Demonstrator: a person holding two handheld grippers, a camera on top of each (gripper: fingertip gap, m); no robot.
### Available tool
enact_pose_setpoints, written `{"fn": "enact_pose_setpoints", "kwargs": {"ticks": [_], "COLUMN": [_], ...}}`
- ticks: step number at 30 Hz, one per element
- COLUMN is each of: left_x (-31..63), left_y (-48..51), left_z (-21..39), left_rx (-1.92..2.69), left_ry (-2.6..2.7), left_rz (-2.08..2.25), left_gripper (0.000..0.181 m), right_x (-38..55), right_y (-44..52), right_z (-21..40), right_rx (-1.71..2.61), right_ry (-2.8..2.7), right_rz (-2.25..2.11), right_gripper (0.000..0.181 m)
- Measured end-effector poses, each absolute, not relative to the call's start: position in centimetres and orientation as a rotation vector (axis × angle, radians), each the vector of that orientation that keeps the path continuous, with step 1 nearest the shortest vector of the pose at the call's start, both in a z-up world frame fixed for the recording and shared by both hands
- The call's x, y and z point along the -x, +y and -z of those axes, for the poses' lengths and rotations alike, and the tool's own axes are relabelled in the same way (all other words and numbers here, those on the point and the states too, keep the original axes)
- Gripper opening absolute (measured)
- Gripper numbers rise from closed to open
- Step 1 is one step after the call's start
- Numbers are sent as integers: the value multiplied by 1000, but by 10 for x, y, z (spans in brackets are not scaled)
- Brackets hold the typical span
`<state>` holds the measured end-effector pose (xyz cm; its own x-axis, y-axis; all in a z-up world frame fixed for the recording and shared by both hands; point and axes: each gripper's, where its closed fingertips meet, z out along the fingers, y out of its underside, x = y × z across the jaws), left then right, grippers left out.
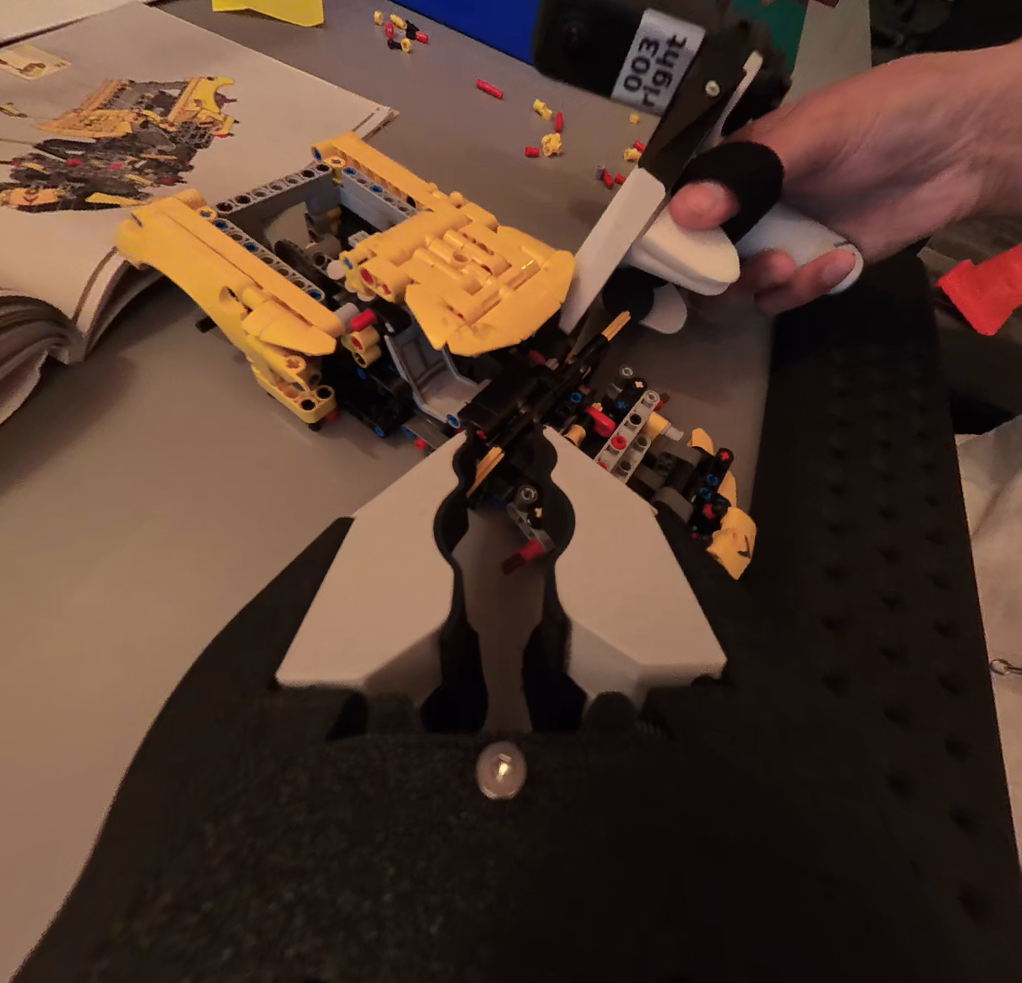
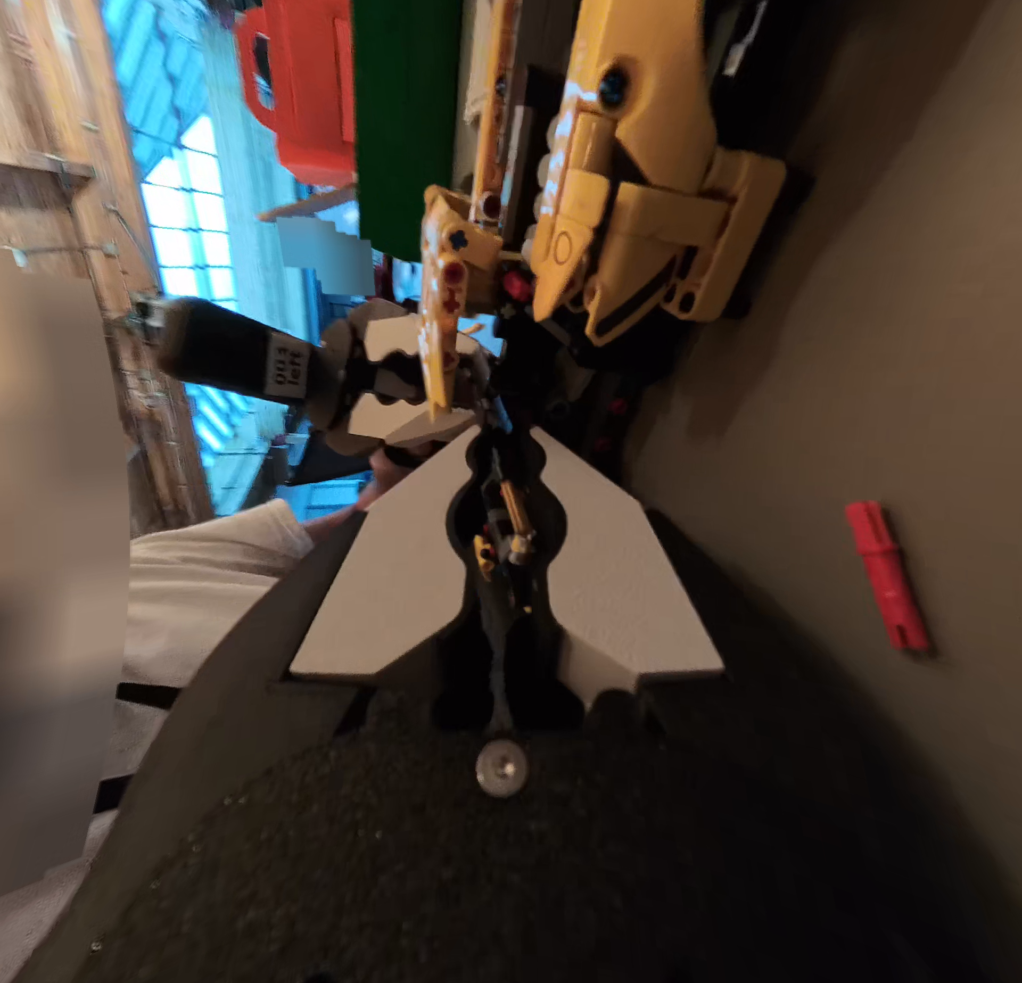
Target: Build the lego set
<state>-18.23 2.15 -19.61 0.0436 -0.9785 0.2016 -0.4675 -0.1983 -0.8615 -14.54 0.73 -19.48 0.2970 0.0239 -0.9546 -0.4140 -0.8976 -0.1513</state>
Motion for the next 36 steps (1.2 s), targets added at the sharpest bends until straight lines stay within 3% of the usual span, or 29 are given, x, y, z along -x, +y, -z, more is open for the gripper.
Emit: {"fn": "enact_pose_setpoints", "kwargs": {"ticks": [5, 23, 36], "left_x": [182, 181, 181], "left_y": [21, 20, 19], "left_z": [196, 197, 197], "left_rx": [1722, 1724, 1710], "left_ry": [1470, 1488, 1497], "left_rz": [1099, 1122, 1106], "left_gripper": [20, 19, 19], "right_x": [141, 145, 143], "right_y": [6, 5, 5], "right_z": [196, 195, 196], "right_rx": [2263, 2251, 2162], "right_ry": [219, -38, 203], "right_rz": [-1458, -1517, -1600], "right_gripper": [10, 6, 8]}}
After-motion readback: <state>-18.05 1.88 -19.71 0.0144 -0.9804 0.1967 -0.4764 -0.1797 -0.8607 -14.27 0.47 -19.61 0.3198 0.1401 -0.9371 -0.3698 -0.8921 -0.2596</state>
